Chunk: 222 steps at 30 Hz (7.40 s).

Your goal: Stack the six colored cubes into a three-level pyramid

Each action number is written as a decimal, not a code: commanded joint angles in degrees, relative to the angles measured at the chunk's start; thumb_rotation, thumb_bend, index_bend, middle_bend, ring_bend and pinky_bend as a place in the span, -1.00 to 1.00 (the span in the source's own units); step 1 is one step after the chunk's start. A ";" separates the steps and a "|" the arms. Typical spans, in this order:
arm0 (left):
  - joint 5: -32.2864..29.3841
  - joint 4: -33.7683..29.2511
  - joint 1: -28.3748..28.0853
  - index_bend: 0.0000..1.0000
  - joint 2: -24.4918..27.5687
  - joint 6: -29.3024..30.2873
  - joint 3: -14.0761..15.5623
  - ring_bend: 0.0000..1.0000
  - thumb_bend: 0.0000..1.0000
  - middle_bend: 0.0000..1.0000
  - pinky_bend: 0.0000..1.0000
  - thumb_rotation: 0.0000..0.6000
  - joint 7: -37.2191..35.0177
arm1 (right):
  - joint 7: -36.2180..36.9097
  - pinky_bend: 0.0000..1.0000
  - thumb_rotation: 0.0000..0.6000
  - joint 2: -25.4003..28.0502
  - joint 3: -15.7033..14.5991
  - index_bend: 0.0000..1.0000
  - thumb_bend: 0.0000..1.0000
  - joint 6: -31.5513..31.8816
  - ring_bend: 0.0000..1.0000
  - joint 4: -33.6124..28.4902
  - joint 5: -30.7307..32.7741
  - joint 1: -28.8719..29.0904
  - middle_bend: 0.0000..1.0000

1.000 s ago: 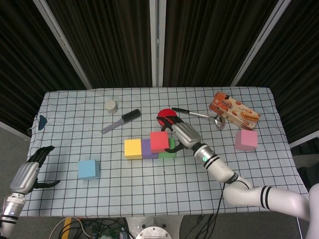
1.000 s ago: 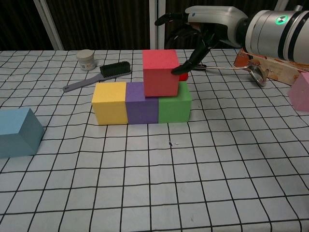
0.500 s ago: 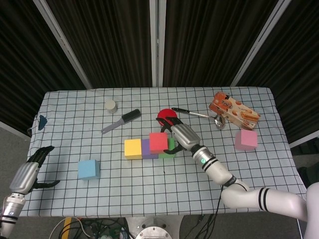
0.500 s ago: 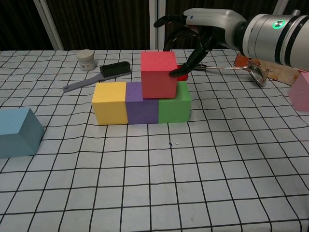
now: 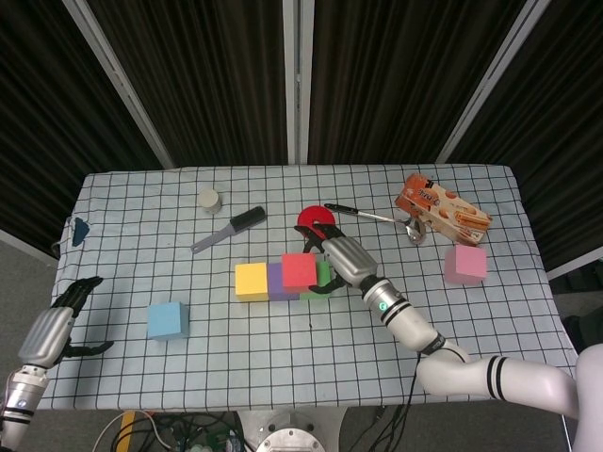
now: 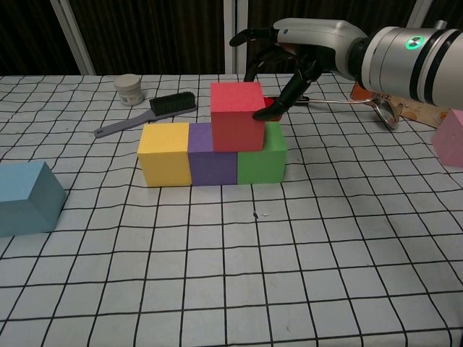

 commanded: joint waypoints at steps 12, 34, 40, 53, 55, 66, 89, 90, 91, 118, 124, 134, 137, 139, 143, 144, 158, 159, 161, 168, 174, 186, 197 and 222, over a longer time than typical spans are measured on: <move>-0.01 -0.02 -0.01 -0.83 0.04 0.07 -0.04 -1.00 -0.88 -0.89 -0.71 1.00 -0.06 | -0.05 -1.00 1.00 -0.16 0.29 -1.00 -0.59 0.66 -1.00 -0.18 -0.03 -0.07 -0.19; 0.06 0.17 -0.04 -0.83 0.04 0.08 -0.01 -1.00 -0.88 -0.89 -0.71 1.00 -0.22 | -1.34 -1.00 1.00 -0.64 -0.18 -1.00 -0.59 0.14 -1.00 0.47 0.99 0.39 -0.20; 0.00 0.22 -0.02 -0.83 0.00 0.02 0.01 -1.00 -0.88 -0.89 -0.71 1.00 -0.21 | -1.10 -1.00 1.00 -0.65 -0.26 -1.00 -0.67 -0.14 -1.00 0.71 0.65 0.41 -0.32; 0.08 0.09 -0.09 -0.83 0.08 -0.03 0.04 -1.00 -0.88 -0.89 -0.71 1.00 -0.16 | 1.85 -1.00 1.00 0.00 -0.34 -1.00 -0.97 -1.76 -1.00 0.97 -1.93 0.18 -0.78; 0.16 -0.06 -0.08 -0.83 0.11 0.07 0.03 -1.00 -0.88 -0.89 -0.71 1.00 -0.06 | 2.74 -1.00 1.00 0.33 -0.06 -1.00 -0.99 -1.79 -1.00 0.59 -2.40 0.00 -0.82; 2.12 -4.11 -1.34 -0.84 0.34 -0.93 0.66 -1.00 -1.00 -0.89 -0.71 1.00 2.32 | 7.03 -1.00 1.00 7.72 3.94 -1.00 -1.00 3.97 -1.00 -5.97 -6.82 -3.28 -0.87; -3.13 -6.56 -4.10 -0.86 -7.93 -7.07 -0.94 -1.00 -1.00 -0.57 -0.70 1.00 7.06 | 23.83 -1.00 1.00 17.96 4.35 -1.00 -1.00 8.31 -1.00 -7.83 -14.75 -11.56 -0.86; -3.40 -5.74 -4.00 -0.85 -8.76 -6.80 -1.20 -0.99 -1.00 -0.53 -0.70 1.00 6.68 | 23.98 -1.00 1.00 17.95 4.28 -1.00 -1.00 8.27 -1.00 -7.76 -14.79 -11.58 -0.86; -3.70 -5.06 -3.95 -0.85 -9.51 -6.67 -1.44 -0.98 -0.98 -0.49 -0.70 1.00 6.20 | 24.16 -1.00 1.00 17.97 4.22 -1.00 -1.00 8.25 -1.00 -7.73 -14.84 -11.61 -0.86; -2.82 -12.87 -5.96 -0.73 -7.59 -2.79 -6.22 -0.80 -0.57 -0.14 -0.60 1.00 8.18 | 25.81 -1.00 1.00 19.58 4.05 -1.00 -1.00 11.32 -1.00 -7.62 -14.83 -14.14 -0.84; -7.70 -20.87 -10.30 -0.73 -5.56 -7.06 -10.65 -0.75 -0.56 -0.12 -0.60 1.00 15.08 | 26.03 -1.00 1.00 20.58 4.33 -1.00 -1.00 13.03 -1.00 -8.79 -15.15 -15.24 -0.84; -19.06 -24.79 -18.09 -0.73 -8.17 -13.33 -16.58 -0.75 -0.52 -0.10 -0.64 1.00 24.58 | 27.48 -1.00 1.00 23.03 3.76 -1.00 -1.00 16.05 -1.00 -10.18 -17.06 -18.11 -0.84; -21.77 -24.93 -19.84 -0.73 -9.36 -14.47 -17.34 -0.73 -0.51 -0.08 -0.64 1.00 26.41 | 27.97 -1.00 1.00 23.56 4.15 -1.00 -1.00 15.93 -1.00 -10.13 -16.76 -18.12 -0.84; -23.53 -24.79 -21.22 -0.73 -10.26 -15.32 -17.81 -0.73 -0.52 -0.08 -0.64 1.00 27.68 | 28.27 -1.00 1.00 23.91 4.43 -1.00 -1.00 15.65 -1.00 -10.07 -16.50 -18.00 -0.84; -26.69 -24.71 -23.60 -0.73 -12.15 -15.82 -18.96 -0.71 -0.51 -0.06 -0.64 1.00 29.90 | 28.56 -1.00 1.00 24.10 4.56 -1.00 -1.00 15.26 -1.00 -9.86 -16.23 -17.90 -0.84; -27.67 -24.66 -24.18 -0.72 -12.94 -15.43 -19.38 -0.70 -0.51 -0.05 -0.64 1.00 30.58 | 28.62 -1.00 1.00 24.08 4.55 -1.00 -1.00 15.15 -1.00 -9.74 -16.17 -17.88 -0.84; -33.03 -20.12 -28.10 -0.71 -20.12 -12.29 -19.74 -0.67 -0.50 -0.02 -0.63 1.00 35.08 | 29.66 -1.00 1.00 24.33 3.17 -1.00 -1.00 16.36 -1.00 -9.13 -18.62 -19.35 -0.84; -32.98 -19.80 -28.21 -0.71 -20.38 -12.25 -19.60 -0.67 -0.50 -0.02 -0.63 1.00 35.07 | 29.57 -1.00 1.00 24.28 3.13 -1.00 -1.00 16.50 -1.00 -9.03 -18.83 -19.36 -0.84; -32.93 -19.59 -28.35 -0.71 -20.59 -12.20 -19.40 -0.67 -0.49 -0.01 -0.64 1.00 35.16 | 29.58 -1.00 1.00 24.30 3.20 -1.00 -1.00 16.50 -1.00 -8.92 -18.85 -19.30 -0.84; -34.20 -20.09 -28.92 -0.70 -20.86 -12.37 -19.53 -0.66 -0.49 0.00 -0.64 1.00 35.23 | 29.83 -1.00 1.00 24.45 2.80 -1.00 -1.00 15.55 -1.00 -8.17 -19.00 -19.05 -0.85; -34.30 -18.58 -29.60 -0.69 -22.45 -11.53 -19.73 -0.64 -0.49 0.01 -0.63 1.00 35.38 | 30.75 -1.00 1.00 23.90 2.43 -1.00 -1.00 15.33 -1.00 -7.35 -19.31 -19.03 -0.87; -33.93 -17.90 -29.59 -0.69 -22.94 -11.38 -19.05 -0.63 -0.49 0.02 -0.63 1.00 34.73 | 31.68 -1.00 1.00 23.67 2.18 -1.00 -1.00 15.33 -1.00 -6.44 -19.39 -19.17 -0.87; -33.90 -17.65 -30.19 -0.69 -23.36 -11.43 -19.00 -0.63 -0.49 0.03 -0.63 1.00 35.41 | 31.79 -1.00 1.00 23.70 1.89 -1.00 -1.00 15.06 -1.00 -6.10 -19.21 -19.29 -0.87; -33.85 -17.13 -31.07 -0.69 -24.16 -11.12 -18.72 -0.63 -0.49 0.03 -0.63 1.00 36.88 | 33.20 -1.00 1.00 23.21 1.31 -1.00 -1.00 15.11 -1.00 -4.68 -19.46 -19.86 -0.87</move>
